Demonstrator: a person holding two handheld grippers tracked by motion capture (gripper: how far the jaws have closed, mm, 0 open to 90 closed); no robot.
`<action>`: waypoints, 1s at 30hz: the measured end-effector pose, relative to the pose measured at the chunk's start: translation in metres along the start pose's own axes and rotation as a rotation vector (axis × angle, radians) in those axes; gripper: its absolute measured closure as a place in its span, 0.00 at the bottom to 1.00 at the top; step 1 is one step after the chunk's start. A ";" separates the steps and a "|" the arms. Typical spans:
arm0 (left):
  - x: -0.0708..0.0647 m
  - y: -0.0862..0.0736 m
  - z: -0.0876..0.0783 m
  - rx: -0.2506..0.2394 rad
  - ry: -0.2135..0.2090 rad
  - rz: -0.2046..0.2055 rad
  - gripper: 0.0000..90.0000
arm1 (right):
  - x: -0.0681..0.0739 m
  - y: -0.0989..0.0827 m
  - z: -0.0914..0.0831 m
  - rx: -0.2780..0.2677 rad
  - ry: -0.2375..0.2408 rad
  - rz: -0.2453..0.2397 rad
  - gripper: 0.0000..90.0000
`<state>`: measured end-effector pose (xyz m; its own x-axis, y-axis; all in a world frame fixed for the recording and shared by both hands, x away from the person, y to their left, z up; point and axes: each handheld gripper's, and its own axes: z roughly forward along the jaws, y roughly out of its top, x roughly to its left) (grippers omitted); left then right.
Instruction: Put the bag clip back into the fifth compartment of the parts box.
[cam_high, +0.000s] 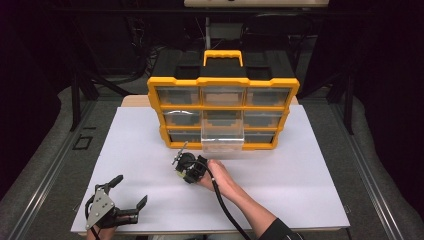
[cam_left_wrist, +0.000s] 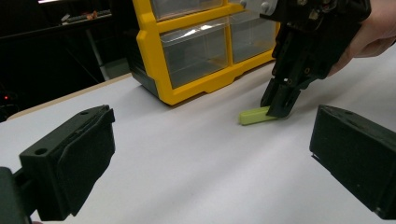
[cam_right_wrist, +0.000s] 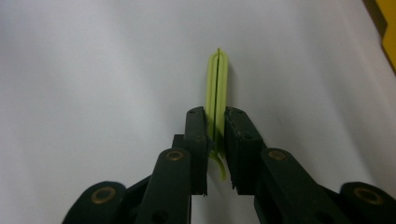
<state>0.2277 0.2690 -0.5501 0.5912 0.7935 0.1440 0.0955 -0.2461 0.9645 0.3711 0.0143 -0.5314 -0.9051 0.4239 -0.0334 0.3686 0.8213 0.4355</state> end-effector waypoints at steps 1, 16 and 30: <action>0.000 0.000 0.000 0.000 0.000 0.000 0.00 | 0.000 0.000 0.000 0.000 0.000 0.000 0.88; -0.001 0.000 0.000 0.003 0.001 0.002 0.00 | 0.000 -0.018 -0.021 -0.035 -0.014 0.021 0.88; -0.001 0.000 0.001 0.004 0.001 0.000 0.00 | 0.003 -0.039 -0.031 -0.033 -0.027 0.026 0.88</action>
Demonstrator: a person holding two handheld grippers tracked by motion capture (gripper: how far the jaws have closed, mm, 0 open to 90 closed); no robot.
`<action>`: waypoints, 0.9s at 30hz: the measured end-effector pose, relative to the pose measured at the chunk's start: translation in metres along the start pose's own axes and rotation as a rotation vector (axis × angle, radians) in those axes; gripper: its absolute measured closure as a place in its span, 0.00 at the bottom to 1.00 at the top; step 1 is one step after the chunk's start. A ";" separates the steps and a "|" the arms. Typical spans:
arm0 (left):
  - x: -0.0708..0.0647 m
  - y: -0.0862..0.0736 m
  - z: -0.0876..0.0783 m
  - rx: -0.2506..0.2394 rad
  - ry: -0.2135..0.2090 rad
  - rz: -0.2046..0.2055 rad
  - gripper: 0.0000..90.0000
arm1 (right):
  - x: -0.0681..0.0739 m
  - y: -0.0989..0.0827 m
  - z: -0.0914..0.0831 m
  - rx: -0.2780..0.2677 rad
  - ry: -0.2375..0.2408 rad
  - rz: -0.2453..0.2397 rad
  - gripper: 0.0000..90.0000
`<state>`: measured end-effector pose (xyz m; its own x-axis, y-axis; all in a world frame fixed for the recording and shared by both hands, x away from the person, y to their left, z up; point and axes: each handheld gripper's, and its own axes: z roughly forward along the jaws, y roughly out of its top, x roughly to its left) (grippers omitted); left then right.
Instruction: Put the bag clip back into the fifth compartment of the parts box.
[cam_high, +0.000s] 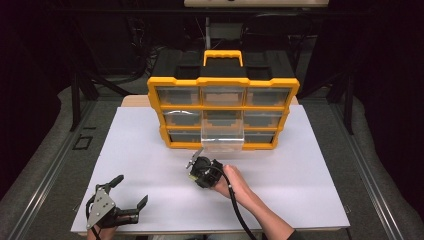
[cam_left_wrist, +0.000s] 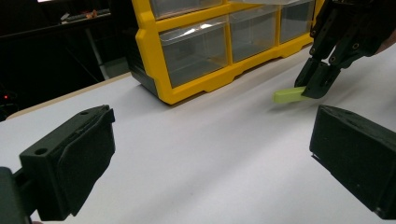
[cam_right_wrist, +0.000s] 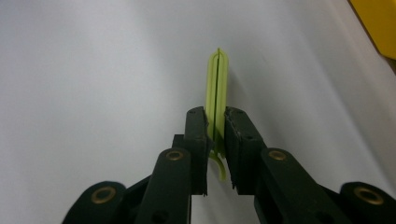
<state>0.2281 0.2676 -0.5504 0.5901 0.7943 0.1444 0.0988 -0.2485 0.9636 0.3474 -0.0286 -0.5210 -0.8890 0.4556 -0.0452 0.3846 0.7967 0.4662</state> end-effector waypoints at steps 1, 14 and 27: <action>0.000 0.000 0.000 0.001 -0.001 0.000 0.00 | 0.000 -0.001 -0.001 -0.001 0.002 -0.002 0.88; 0.000 0.000 0.000 0.002 -0.001 0.000 0.00 | -0.004 -0.018 -0.010 0.016 -0.012 0.020 0.88; 0.000 0.000 0.000 0.004 0.001 0.001 0.00 | -0.016 -0.041 -0.025 0.016 -0.041 0.059 0.88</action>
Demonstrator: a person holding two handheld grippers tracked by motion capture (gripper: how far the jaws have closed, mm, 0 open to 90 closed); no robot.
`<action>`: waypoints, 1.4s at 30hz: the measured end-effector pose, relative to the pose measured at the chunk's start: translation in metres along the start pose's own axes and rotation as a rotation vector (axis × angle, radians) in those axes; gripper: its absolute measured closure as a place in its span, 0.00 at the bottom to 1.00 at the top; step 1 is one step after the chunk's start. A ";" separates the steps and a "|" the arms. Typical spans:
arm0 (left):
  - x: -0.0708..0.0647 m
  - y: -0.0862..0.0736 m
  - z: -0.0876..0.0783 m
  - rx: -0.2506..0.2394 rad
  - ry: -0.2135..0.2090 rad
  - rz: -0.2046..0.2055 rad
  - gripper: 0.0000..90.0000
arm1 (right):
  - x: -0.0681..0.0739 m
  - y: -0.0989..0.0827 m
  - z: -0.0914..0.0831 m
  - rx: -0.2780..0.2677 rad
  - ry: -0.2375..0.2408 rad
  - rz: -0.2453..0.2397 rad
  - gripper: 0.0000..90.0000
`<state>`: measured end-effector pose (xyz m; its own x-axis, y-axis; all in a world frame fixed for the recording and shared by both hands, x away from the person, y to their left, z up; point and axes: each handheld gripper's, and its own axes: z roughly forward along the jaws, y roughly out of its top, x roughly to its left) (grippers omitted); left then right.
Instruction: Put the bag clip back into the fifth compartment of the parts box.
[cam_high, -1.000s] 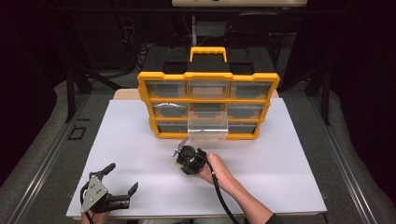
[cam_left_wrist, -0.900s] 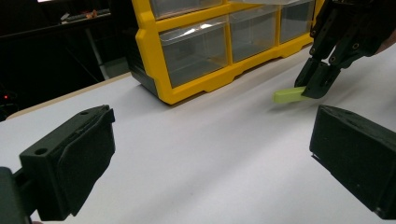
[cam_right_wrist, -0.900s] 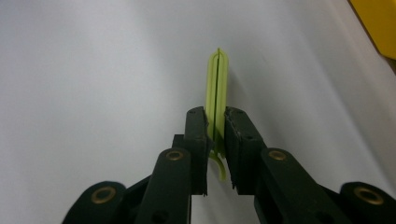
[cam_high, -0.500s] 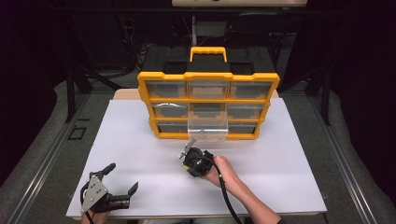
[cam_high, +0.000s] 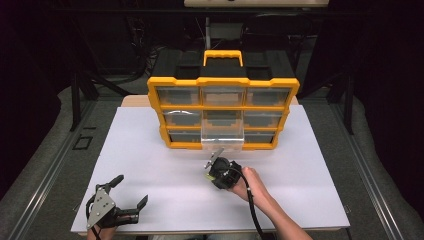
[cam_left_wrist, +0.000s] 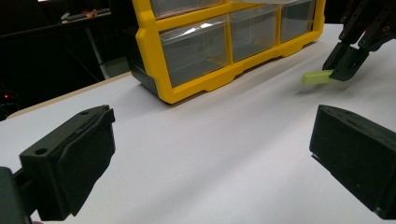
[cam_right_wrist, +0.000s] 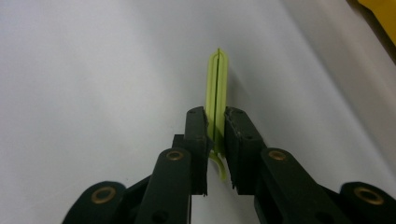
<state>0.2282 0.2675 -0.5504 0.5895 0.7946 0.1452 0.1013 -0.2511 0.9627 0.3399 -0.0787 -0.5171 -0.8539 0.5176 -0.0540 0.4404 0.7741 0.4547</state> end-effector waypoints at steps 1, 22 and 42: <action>0.000 0.000 0.000 0.000 0.000 0.000 0.00 | -0.001 -0.002 -0.001 -0.002 0.000 0.002 0.88; 0.000 0.000 0.000 0.000 0.001 -0.001 0.00 | -0.027 -0.040 -0.027 -0.006 -0.042 0.117 0.88; 0.000 0.000 0.000 0.001 0.001 0.001 0.00 | -0.061 -0.061 -0.050 -0.012 -0.100 0.205 0.89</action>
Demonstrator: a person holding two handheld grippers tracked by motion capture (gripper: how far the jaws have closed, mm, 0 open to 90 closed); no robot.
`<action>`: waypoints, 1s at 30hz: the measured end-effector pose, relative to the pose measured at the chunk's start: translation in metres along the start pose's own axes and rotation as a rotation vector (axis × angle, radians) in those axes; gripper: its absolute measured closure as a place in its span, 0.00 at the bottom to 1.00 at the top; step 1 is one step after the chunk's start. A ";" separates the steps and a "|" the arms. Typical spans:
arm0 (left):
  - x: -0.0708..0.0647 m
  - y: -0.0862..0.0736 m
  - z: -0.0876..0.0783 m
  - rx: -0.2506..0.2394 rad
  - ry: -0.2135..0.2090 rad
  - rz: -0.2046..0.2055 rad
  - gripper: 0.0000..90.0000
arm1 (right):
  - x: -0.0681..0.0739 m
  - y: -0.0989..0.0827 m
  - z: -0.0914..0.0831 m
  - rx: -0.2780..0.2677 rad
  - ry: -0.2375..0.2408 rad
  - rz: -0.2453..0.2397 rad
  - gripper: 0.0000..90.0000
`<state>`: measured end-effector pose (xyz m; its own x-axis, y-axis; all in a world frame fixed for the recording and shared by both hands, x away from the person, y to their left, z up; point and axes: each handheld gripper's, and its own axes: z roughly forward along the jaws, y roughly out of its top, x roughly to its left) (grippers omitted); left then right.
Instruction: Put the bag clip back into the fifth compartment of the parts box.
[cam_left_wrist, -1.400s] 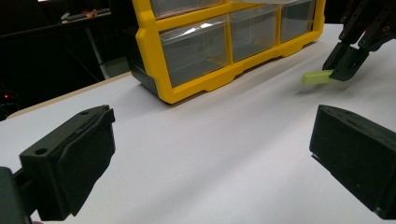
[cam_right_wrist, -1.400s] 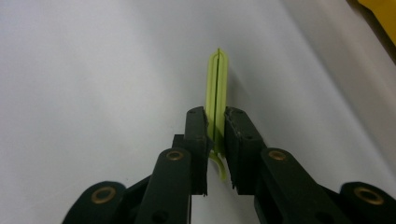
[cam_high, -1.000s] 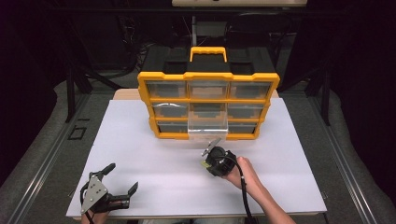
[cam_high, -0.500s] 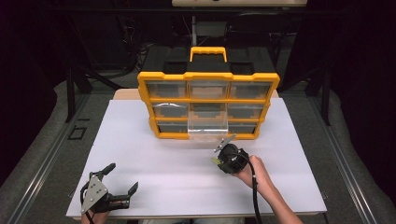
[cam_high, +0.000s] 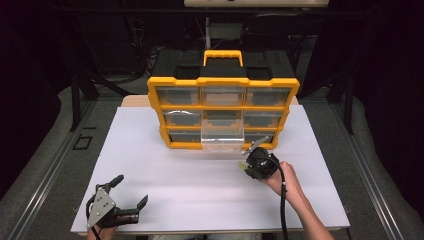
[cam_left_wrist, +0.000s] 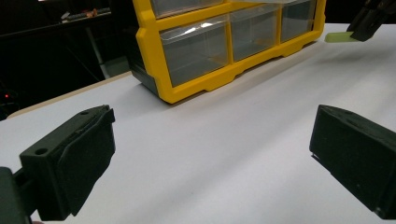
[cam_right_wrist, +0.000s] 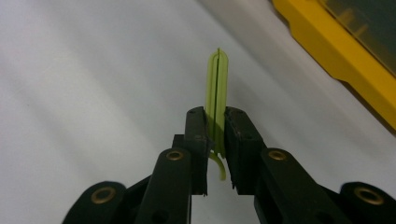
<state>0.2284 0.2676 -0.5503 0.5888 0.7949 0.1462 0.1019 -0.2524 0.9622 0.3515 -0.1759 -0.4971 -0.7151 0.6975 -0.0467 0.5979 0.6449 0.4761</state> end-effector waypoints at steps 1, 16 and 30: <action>0.000 0.000 0.000 0.001 0.000 0.001 0.00 | 0.000 0.000 0.000 0.000 0.000 0.000 0.89; 0.000 0.000 0.000 -0.001 -0.001 -0.001 0.00 | -0.022 0.005 -0.020 -0.022 -0.026 0.030 0.88; 0.000 0.000 0.001 0.000 -0.002 -0.002 0.00 | -0.032 0.019 -0.039 -0.012 -0.043 0.022 0.88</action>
<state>0.2290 0.2675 -0.5504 0.5900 0.7944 0.1443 0.1025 -0.2509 0.9626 0.3718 -0.1983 -0.4517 -0.6853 0.7246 -0.0733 0.6091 0.6254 0.4877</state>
